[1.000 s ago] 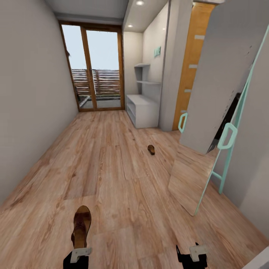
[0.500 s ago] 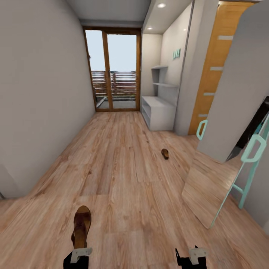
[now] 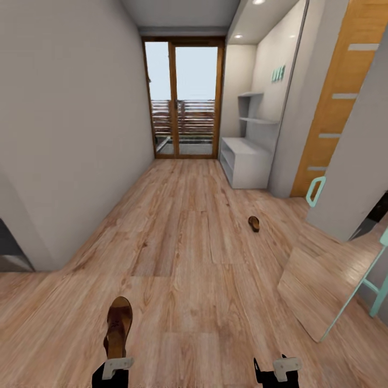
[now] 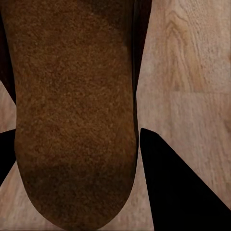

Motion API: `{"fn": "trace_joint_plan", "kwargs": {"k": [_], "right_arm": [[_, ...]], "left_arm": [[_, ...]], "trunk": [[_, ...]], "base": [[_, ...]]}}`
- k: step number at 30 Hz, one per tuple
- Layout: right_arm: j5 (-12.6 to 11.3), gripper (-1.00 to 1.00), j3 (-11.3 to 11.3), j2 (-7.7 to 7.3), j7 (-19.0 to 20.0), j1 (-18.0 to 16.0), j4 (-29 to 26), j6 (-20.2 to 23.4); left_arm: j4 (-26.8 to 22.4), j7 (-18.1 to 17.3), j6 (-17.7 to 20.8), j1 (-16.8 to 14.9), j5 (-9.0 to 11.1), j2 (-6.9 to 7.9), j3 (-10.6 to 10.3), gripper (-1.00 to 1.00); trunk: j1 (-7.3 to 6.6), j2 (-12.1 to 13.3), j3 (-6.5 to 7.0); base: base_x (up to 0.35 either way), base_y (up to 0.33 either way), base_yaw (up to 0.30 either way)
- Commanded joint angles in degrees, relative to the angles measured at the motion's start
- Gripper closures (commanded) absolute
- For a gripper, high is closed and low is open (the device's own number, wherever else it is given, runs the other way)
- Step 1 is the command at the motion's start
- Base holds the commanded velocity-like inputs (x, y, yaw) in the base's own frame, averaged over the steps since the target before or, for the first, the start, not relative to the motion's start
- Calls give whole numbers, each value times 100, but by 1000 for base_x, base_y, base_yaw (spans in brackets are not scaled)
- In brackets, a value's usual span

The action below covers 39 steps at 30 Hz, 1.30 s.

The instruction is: Pick up the two gym shoes and the two sandals from the corridor floor and place them onto the hallstand (shoe rack) in the corridor, making sure they are on the rack and not on the floor. Arrange them so the two gym shoes are next to each other and the two sandals are next to each other.

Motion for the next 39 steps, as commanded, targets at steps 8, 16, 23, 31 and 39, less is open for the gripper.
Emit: {"fn": "trace_joint_plan", "kwargs": {"k": [8, 16, 23, 31, 39], "right_arm": [[63, -100, -17, -27, -10, -3, 18, -18], [72, -100, -15, -42, 1, -3, 91, -23], [73, -100, -12, -43, 1, -3, 93, -22], [73, -100, -12, -42, -4, -3, 116, -18], [80, -100, -12, -37, -5, -3, 136, -18]], "left_arm": [[5, 9, -14, -4, -38, -3, 24, 100], [9, 9, -8, -4, -38, -9, 16, 100], [9, 9, -8, -4, -38, -4, 15, 100], [10, 7, -10, -4, -38, -3, 15, 100], [14, -5, -21, -4, -32, 30, 15, 100]], "trunk": [[-1, -2, -15], [-1, -2, -16], [-1, -2, -16], [-1, -2, -16], [-1, -2, -16]], "base": [[3, 0, 36], [219, 0, 1], [336, -61, 0], [340, -102, 0], [340, -50, 0]]}}
